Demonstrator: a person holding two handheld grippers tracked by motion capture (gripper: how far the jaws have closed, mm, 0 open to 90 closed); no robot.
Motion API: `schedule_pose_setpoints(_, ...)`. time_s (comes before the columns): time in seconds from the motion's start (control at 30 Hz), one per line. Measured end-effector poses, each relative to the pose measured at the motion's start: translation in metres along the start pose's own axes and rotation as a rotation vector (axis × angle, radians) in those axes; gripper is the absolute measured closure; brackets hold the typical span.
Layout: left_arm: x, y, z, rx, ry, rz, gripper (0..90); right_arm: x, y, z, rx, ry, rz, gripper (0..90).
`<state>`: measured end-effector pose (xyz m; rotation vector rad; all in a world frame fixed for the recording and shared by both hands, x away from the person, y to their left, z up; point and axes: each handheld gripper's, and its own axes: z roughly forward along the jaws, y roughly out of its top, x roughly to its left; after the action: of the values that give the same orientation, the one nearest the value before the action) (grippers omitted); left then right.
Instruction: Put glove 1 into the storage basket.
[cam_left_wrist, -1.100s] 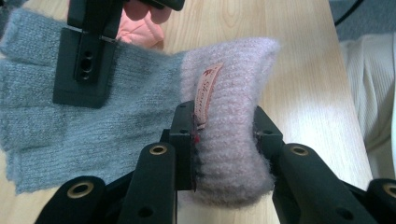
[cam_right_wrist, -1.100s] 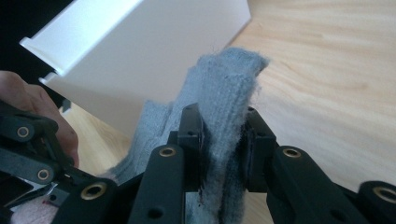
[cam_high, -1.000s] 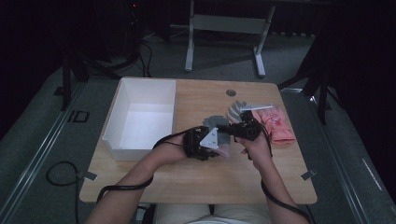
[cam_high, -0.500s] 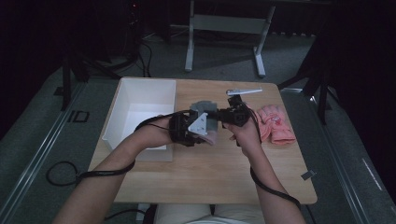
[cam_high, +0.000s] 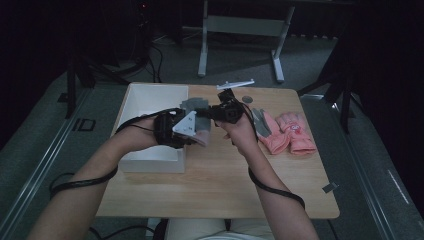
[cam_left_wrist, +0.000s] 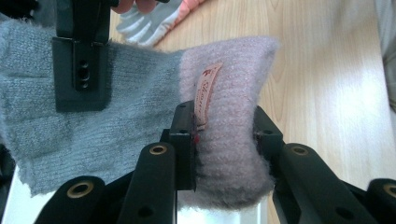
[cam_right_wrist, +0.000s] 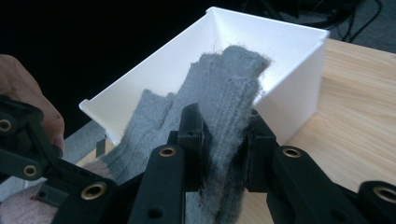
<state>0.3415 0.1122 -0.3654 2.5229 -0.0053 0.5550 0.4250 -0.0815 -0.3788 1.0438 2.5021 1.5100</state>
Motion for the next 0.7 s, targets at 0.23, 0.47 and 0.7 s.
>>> schedule_pose_setpoints(0.23,0.004,-0.023,-0.014,0.031,0.025,-0.026,68.6,0.015,0.017,0.029,0.019,0.012,-0.015,73.8)
schedule_pose_setpoints(0.47,0.008,-0.052,-0.029,0.070,0.022,-0.061,68.6,0.033,0.028,0.061,0.032,0.039,-0.027,73.8)
schedule_pose_setpoints(0.7,0.005,-0.078,-0.036,0.071,0.028,-0.070,68.6,0.043,0.030,0.089,0.050,0.071,-0.025,73.8)
